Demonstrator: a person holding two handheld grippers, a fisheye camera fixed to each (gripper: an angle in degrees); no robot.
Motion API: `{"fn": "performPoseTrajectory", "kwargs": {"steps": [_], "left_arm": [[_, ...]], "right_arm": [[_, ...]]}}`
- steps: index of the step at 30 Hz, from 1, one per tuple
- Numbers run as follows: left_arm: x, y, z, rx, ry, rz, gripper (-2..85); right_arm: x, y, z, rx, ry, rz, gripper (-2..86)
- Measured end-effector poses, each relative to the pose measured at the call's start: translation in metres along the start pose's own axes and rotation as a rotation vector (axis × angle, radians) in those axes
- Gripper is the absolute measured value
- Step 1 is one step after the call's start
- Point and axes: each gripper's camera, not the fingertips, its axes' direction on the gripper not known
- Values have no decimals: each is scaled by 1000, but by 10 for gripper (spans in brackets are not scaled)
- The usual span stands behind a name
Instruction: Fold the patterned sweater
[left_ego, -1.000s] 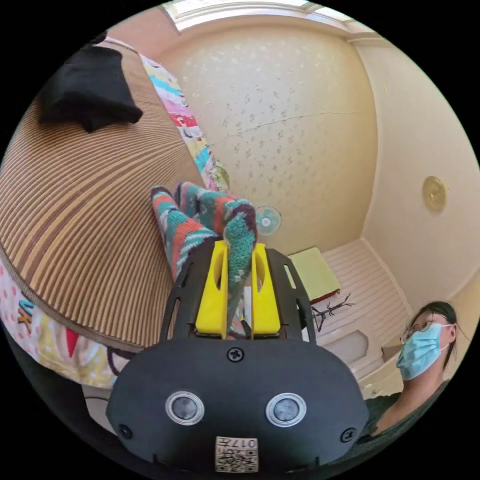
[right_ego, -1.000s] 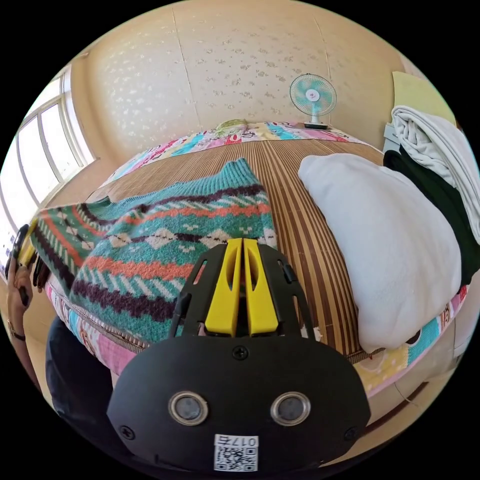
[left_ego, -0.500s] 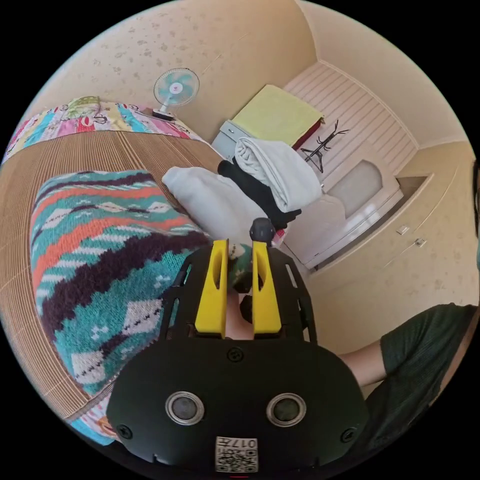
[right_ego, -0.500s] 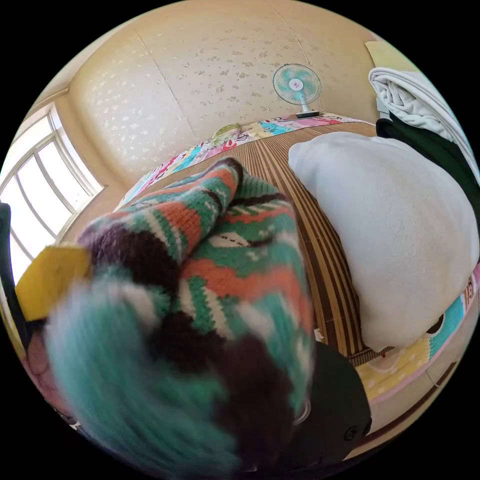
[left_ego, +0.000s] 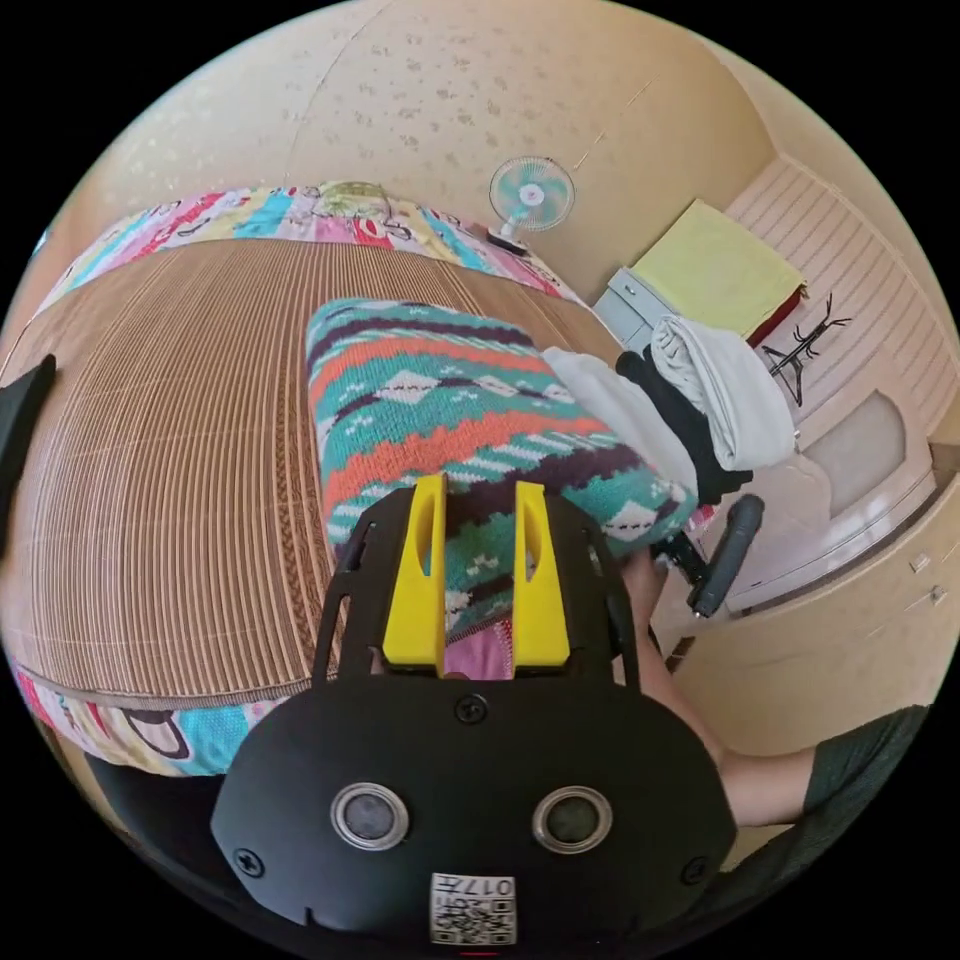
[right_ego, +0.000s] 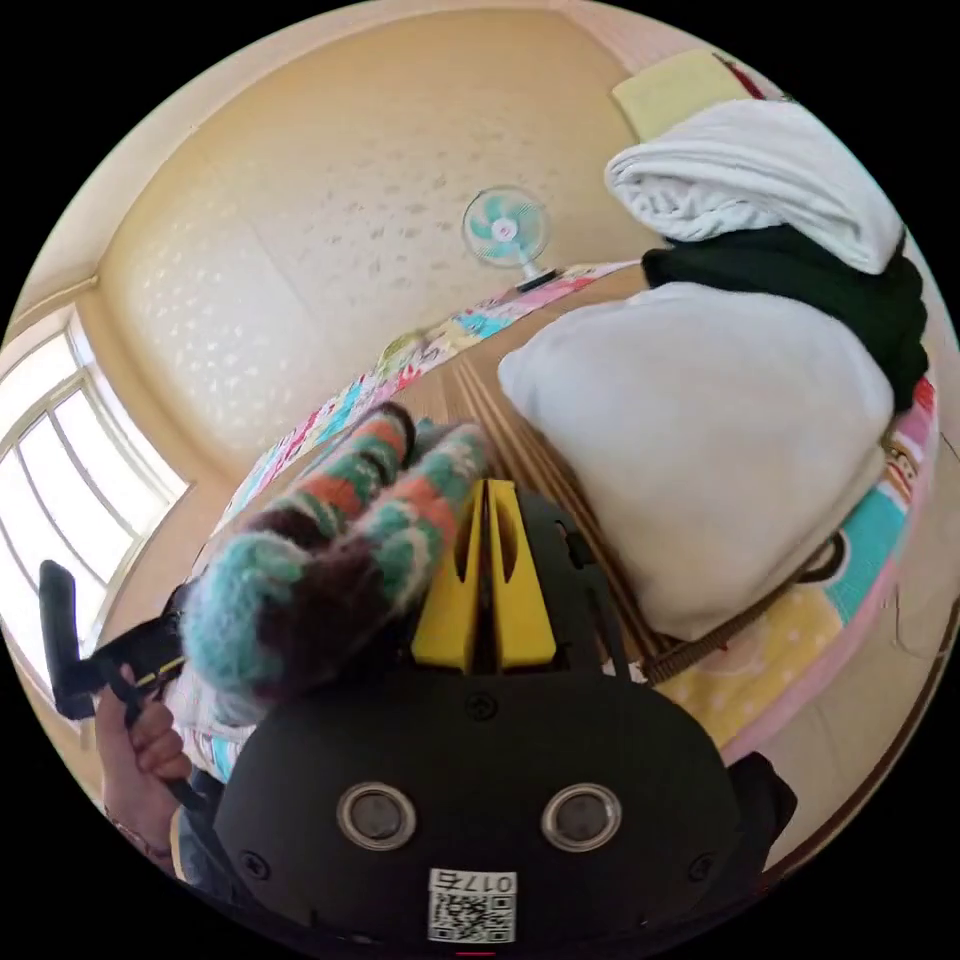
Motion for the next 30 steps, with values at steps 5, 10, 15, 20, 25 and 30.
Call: {"fn": "performPoseTrajectory", "kwargs": {"steps": [5,10,15,20,25,30], "left_arm": [[4,10,3,-8,-34,9,75],[-8,-1,2,-40,-25,26,68],[-41,-10,-26,-56,118,84,51],[-112,12,-75,161,128,-130,156],[-177,-2,-57,31,258,-314,216],[-210,-23,-17,-189,390,-383,223]], "right_arm": [[-10,-4,-111,338,-191,-59,7],[-76,-1,-87,159,-239,-412,5],[-106,41,28,-160,200,-742,4],[-69,20,29,-239,83,-589,5],[-1,-9,23,-319,-165,-378,12],[79,-38,-14,-394,-411,-118,51]]}}
